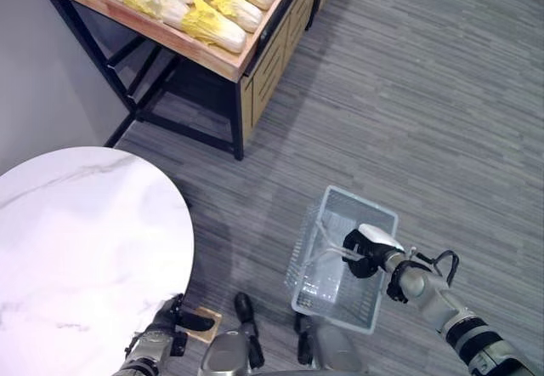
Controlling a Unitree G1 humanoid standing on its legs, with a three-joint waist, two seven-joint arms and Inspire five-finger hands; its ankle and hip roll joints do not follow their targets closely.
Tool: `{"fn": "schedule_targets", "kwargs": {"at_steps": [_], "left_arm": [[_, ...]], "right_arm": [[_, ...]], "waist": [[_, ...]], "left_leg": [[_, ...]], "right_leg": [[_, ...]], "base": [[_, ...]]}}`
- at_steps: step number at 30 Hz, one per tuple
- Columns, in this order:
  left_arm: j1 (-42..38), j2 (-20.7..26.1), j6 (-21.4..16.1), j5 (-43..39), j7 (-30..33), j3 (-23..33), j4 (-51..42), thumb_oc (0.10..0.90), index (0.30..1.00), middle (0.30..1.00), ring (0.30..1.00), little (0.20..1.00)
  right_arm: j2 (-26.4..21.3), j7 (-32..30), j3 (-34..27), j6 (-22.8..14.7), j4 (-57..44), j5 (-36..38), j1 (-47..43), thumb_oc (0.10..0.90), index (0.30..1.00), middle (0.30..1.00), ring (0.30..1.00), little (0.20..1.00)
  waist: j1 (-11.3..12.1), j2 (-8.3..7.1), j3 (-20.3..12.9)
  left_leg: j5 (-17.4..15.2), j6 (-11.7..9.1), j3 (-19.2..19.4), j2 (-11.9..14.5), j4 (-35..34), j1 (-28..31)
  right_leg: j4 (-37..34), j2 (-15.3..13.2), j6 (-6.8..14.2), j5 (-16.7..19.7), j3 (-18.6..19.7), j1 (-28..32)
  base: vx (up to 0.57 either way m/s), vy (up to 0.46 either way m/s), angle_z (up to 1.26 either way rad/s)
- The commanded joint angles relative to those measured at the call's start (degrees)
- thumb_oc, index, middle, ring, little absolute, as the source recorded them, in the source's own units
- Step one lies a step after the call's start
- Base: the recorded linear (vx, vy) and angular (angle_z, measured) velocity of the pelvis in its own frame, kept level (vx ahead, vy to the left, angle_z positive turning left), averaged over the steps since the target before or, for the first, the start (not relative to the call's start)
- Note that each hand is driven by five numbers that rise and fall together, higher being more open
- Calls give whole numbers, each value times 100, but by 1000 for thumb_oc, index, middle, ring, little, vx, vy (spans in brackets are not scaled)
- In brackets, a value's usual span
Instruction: Get the vegetables into the basket
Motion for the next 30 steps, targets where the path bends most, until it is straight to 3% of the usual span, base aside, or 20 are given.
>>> {"fn": "schedule_targets", "kwargs": {"at_steps": [1, 3, 9, 12, 20, 30], "left_arm": [[212, 29, 34, -23, 164, 208, 207, 900, 1000, 1000, 1000, 1000], [212, -29, 91, -31, 195, 333, 323, 900, 1000, 1000, 1000, 1000], [133, -133, 144, -27, 242, 291, 349, 900, 1000, 1000, 1000, 1000], [96, -250, 162, -53, 285, 145, 268, 900, 1000, 1000, 1000, 1000], [146, -362, 145, 73, 282, -11, 384, 900, 1000, 1000, 1000, 1000], [196, -399, 108, 217, 206, -94, 580, 900, 1000, 1000, 1000, 1000]], "right_arm": [[-235, -276, 14, -301, -480, -115, -737, 400, 300, 300, 300, 300], [-208, -251, 40, -278, -592, -172, -714, 400, 300, 300, 300, 300], [-217, -367, -166, -170, -543, -196, -419, 400, 300, 300, 300, 300], [9, -681, -489, 3, 19, -83, 168, 400, 300, 300, 300, 300], [346, -873, -597, 49, 1243, 285, 610, 400, 300, 300, 300, 300], [767, -887, -735, 45, 2932, 900, 679, 400, 300, 300, 300, 300]], "waist": [[256, 20, -479], [272, -88, -578], [123, -96, -570], [-32, -47, -553], [-192, 34, -671], [-278, 69, -781]], "left_leg": [[-946, -139, -331, -120, 271, 149], [-779, -248, -219, -138, 51, 241], [-655, -341, -388, -109, 5, 291], [-551, -437, -566, -49, 5, 337], [-489, -570, -673, 35, 5, 494], [-583, -609, -573, 48, 5, 711]], "right_leg": [[435, -2, 149, -584, -365, 200], [190, 103, 146, -704, -435, 334], [186, 216, -3, -935, -376, 374], [179, 293, -130, -1076, -427, 489], [77, 407, -269, -1195, -420, 739], [-173, 437, -265, -1155, -329, 1005]], "base": [[-21, -226, -63], [-63, -333, -83], [-19, -161, 8], [-26, -203, 29], [5, -129, 14], [51, -16, -3]]}}
